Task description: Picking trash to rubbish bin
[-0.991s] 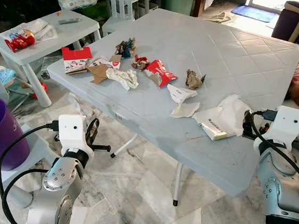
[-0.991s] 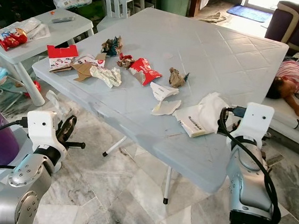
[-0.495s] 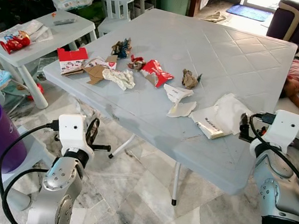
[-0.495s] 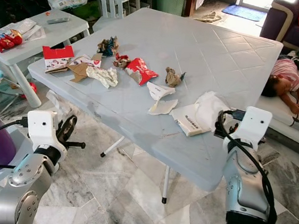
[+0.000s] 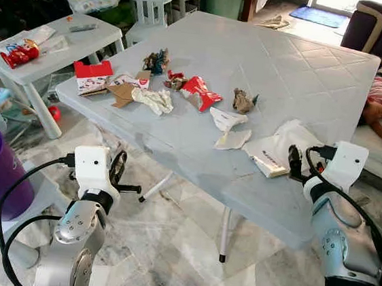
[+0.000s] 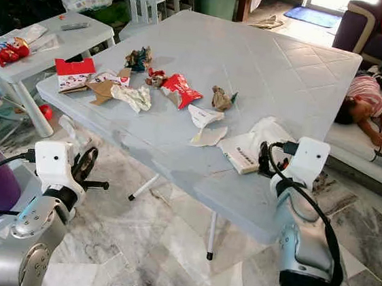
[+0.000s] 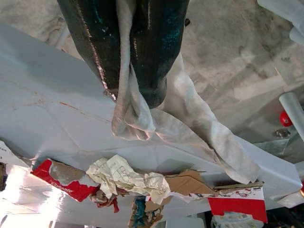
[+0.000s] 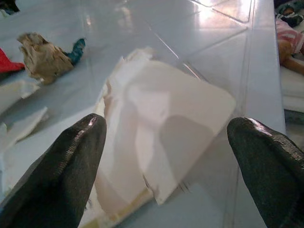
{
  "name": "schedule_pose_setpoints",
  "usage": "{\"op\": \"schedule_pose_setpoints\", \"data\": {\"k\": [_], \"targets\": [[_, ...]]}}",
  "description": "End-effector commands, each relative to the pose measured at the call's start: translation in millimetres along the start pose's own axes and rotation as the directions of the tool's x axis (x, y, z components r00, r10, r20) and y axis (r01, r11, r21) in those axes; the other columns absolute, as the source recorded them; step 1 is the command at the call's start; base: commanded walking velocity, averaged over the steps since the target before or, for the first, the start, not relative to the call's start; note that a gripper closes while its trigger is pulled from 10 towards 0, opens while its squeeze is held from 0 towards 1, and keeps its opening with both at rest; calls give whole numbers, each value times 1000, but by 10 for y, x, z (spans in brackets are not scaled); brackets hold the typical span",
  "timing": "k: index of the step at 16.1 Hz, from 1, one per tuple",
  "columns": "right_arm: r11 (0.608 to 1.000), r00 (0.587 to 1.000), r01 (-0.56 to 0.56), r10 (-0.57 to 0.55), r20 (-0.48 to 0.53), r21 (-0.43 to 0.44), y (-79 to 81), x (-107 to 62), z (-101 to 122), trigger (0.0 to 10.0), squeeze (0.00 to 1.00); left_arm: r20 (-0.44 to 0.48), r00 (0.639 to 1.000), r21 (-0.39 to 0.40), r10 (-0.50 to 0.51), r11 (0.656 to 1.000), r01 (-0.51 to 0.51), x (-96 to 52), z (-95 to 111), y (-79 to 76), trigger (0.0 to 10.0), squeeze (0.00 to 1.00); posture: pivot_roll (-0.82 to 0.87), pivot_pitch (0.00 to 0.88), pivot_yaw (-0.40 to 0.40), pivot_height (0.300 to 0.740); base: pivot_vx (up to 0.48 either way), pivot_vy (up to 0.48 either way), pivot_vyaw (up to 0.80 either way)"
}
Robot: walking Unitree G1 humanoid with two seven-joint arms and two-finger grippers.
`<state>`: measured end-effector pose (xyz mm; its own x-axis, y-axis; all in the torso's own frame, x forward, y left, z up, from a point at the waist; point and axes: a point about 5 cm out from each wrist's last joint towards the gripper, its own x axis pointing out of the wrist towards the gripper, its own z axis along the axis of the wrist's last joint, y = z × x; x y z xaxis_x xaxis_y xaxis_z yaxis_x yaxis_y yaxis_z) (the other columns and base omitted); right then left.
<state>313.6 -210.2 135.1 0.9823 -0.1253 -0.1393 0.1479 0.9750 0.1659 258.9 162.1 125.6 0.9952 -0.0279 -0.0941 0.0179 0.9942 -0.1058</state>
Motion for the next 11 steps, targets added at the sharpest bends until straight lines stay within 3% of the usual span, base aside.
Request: {"op": "schedule_pose_setpoints", "data": {"k": [1,5,6,11], "targets": [[1000,1000,12,-12,-20,1,-21,-10,-33,10000,0,-7,1000,5,11,1000,-11,-9,5,33,0,0,68,97,32,740,0,0,0],[999,998,-2,6,-65,48,45,-11,-117,10000,0,-9,1000,0,10,1000,-10,-7,0,27,0,0,65,101,33,740,0,0,0],[998,998,-24,28,-64,65,90,-10,-126,0,0,-9,1000,-2,11,1000,-11,-3,2,25,0,0,65,104,33,740,0,0,0],[987,993,-103,110,-50,127,276,33,-146,0,0,-10,1000,-12,15,1000,-15,4,-3,17,0,0,67,103,33,740,0,0,0]]}}
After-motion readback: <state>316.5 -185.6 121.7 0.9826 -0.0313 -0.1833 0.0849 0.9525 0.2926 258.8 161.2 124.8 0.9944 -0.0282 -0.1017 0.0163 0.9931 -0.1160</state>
